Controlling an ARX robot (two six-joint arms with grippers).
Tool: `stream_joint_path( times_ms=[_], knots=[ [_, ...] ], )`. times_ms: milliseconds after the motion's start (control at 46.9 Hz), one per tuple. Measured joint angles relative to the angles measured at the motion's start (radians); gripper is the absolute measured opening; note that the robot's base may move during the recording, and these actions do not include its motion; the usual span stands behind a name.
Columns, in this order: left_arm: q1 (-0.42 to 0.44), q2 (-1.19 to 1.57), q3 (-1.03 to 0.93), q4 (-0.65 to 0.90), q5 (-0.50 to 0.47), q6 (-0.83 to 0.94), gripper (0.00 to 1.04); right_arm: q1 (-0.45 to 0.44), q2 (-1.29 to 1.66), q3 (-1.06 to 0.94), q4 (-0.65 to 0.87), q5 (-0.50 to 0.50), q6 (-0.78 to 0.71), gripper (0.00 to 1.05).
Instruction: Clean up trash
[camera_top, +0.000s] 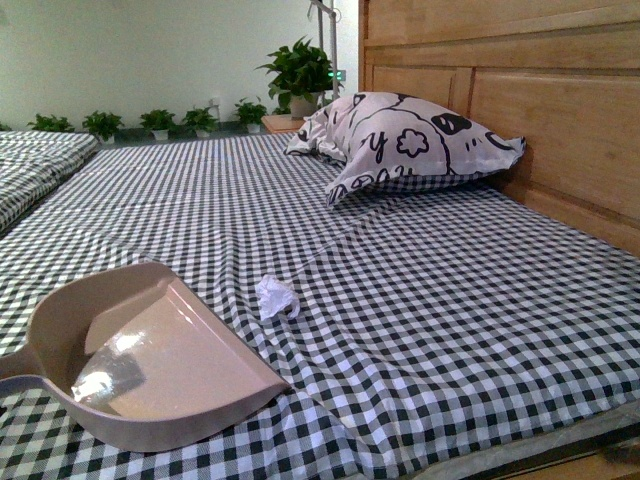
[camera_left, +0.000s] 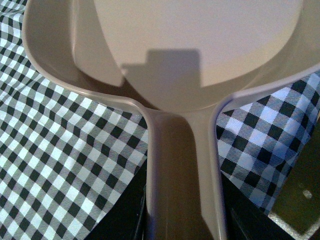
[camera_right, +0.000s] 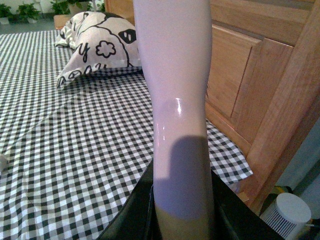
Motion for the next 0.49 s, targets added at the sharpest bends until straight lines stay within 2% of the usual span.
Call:
stream_joint_path(
  times_ms=[192, 405, 491],
  knots=[
    [-0.008, 0.018, 0.016, -0.075, -0.02, 0.011, 0.26, 0.0, 0.0, 0.0, 0.0, 0.0, 0.0, 0.19],
    [-0.011, 0.018, 0.018, -0.079, -0.022, 0.015, 0.26, 0.0, 0.0, 0.0, -0.002, -0.002, 0.0, 0.19],
    [-0.011, 0.018, 0.018, -0.079, -0.022, 0.015, 0.26, -0.023, 0.043, 0.054, -0.145, -0.115, -0.007, 0.19]
  ],
)
